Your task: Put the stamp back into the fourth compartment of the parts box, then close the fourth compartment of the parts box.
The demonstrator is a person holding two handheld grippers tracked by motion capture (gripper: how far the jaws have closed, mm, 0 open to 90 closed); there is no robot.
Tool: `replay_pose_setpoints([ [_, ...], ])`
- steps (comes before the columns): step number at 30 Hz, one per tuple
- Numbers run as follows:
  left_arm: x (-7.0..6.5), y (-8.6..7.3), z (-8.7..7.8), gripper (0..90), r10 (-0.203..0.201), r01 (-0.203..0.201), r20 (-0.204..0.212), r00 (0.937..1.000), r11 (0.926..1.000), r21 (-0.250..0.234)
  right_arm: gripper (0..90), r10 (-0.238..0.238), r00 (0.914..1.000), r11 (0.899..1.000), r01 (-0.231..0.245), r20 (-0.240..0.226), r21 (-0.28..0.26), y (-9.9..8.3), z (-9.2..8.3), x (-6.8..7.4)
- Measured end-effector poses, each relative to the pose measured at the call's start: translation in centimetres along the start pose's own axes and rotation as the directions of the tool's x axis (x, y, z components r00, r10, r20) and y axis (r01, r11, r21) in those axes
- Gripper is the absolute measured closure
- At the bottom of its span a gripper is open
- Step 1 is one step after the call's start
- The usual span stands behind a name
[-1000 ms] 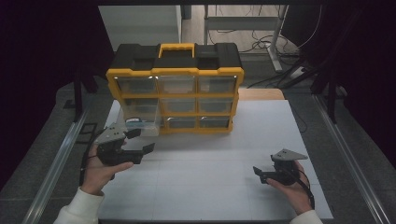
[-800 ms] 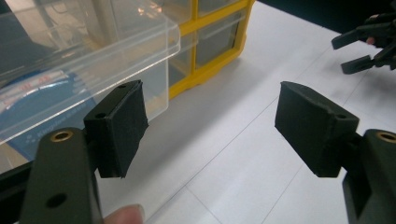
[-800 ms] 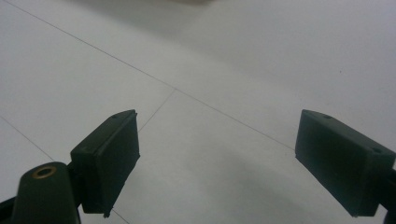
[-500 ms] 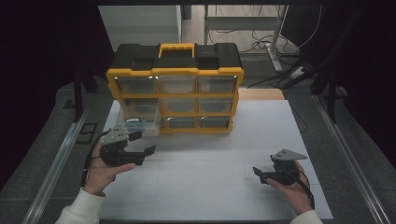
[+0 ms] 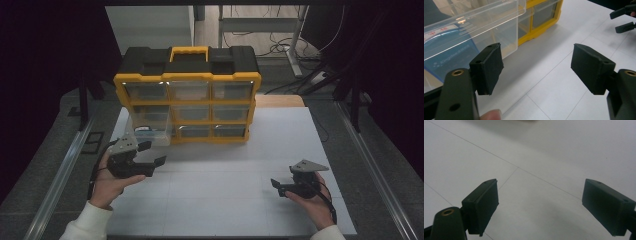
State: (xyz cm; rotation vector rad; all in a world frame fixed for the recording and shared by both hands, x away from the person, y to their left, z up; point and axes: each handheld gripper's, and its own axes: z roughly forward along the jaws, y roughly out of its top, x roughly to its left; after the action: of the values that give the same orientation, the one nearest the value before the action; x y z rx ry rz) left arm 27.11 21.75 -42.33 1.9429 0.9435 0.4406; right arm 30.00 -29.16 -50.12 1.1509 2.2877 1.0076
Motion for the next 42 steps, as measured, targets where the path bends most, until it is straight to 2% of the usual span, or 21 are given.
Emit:
replay_pose_setpoints([
  [4, 0.1, -0.1, 0.0, 27.8, -0.004, 0.004, -0.016, 0.9999, 1.0000, -0.004, 14.1, 0.000, 1.0000, 1.000, 0.000, 0.000, 0.000, 0.0, 0.0, 0.0],
  [8, 0.2, -0.1, -0.1, 36.2, -0.011, 0.010, -0.047, 0.9989, 0.9998, -0.016, 14.1, 0.000, 1.0000, 1.000, 0.000, 0.001, 0.000, 0.0, 0.0, 0.0],
  [11, 0.6, -0.1, -0.2, 48.2, -0.032, 0.031, -0.051, 0.9982, 0.9992, -0.025, 14.1, 0.000, 1.0000, 1.000, 0.000, 0.004, -0.002, 0.0, 0.0, 0.0],
  [14, 0.9, -0.1, -0.2, 64.0, -0.054, 0.053, -0.057, 0.9969, 0.9983, -0.025, 14.1, -0.001, 1.0000, 1.000, 0.001, 0.003, -0.001, 0.0, 0.0, 0.0],
  [17, 1.4, -0.1, -0.3, 81.0, -0.086, 0.085, -0.032, 0.9958, 0.9960, -0.029, 14.2, 0.000, 1.0000, 1.000, 0.000, 0.003, 0.000, 0.0, 0.0, 0.0],
  [19, 1.6, -0.1, -0.4, 89.0, -0.102, 0.102, -0.020, 0.9946, 0.9943, -0.033, 14.1, 0.001, 1.0000, 1.000, -0.001, 0.002, 0.000, 0.0, 0.0, 0.0],
  [24, 2.0, -0.3, -0.1, 89.7, -0.119, 0.118, -0.027, 0.9926, 0.9927, -0.027, 14.1, 0.000, 1.0000, 1.000, 0.000, 0.003, 0.000, 0.0, 0.0, 0.0],
  [32, 2.7, -0.2, 0.4, 89.7, -0.147, 0.146, -0.077, 0.9861, 0.9890, -0.026, 14.2, 0.001, 1.0000, 1.000, -0.001, 0.003, -0.002, 0.0, 0.0, 0.0],
  [36, 3.0, -0.1, 0.4, 89.7, -0.161, 0.158, -0.088, 0.9830, 0.9867, -0.036, 14.2, -0.001, 1.0000, 1.000, 0.001, 0.002, -0.002, 0.0, 0.0, 0.0],
  [42, 3.4, 0.0, 0.6, 89.8, -0.178, 0.174, -0.078, 0.9810, 0.9836, -0.047, 14.1, -0.001, 1.0000, 1.000, 0.001, 0.002, -0.002, 0.1, 0.0, 0.0],
])
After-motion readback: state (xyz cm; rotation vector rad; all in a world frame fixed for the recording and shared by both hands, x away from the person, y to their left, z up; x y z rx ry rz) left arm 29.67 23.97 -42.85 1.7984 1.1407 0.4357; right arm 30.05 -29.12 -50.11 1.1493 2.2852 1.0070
